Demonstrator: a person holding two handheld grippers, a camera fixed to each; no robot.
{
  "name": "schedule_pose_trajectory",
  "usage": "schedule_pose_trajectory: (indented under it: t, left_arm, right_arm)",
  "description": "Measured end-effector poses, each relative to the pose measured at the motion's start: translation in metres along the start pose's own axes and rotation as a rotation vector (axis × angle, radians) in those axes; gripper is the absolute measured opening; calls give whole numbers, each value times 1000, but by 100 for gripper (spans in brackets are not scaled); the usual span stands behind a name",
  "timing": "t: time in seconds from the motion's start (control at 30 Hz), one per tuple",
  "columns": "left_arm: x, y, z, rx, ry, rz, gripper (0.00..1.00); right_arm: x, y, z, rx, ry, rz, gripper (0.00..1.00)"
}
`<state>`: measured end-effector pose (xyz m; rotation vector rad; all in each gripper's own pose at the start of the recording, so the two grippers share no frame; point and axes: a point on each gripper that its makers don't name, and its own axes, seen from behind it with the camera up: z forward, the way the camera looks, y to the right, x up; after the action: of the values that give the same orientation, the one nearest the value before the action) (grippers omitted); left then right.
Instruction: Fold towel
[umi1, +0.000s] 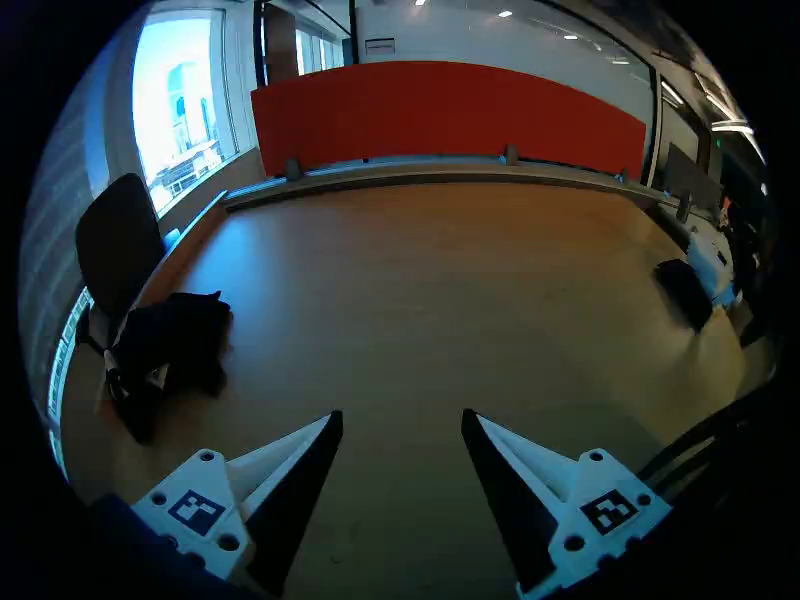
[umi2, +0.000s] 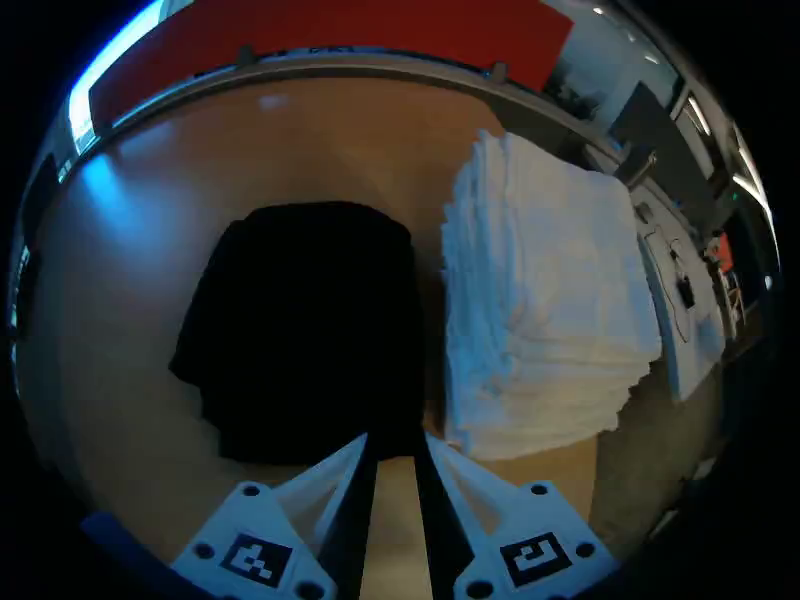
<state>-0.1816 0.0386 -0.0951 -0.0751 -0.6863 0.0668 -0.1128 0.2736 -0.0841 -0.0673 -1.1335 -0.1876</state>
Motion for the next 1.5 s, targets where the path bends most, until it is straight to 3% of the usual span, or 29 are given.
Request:
schedule_pose_trajectory:
  t: [0.33, 0.47, 0.87, 1.1, 1.5]
  left_arm:
    - [7, -1, 3, -7, 12, -3, 88]
    - [10, 0, 4, -11, 17, -2, 87]
    - [20, 1, 6, -20, 36, 2, 88]
    - [26, 1, 8, -22, 48, -1, 87]
    - [39, -1, 11, -21, 72, -3, 88]
  right_arm:
    - [6, -6, -16, 5, 67, 7, 73]
    - [8, -12, -22, 15, 92, 10, 98]
    - [24, -32, -42, 41, 189, 42, 100]
    - [46, -56, -62, 90, 308, 60, 100]
    - [90, -76, -97, 105, 521, 113, 100]
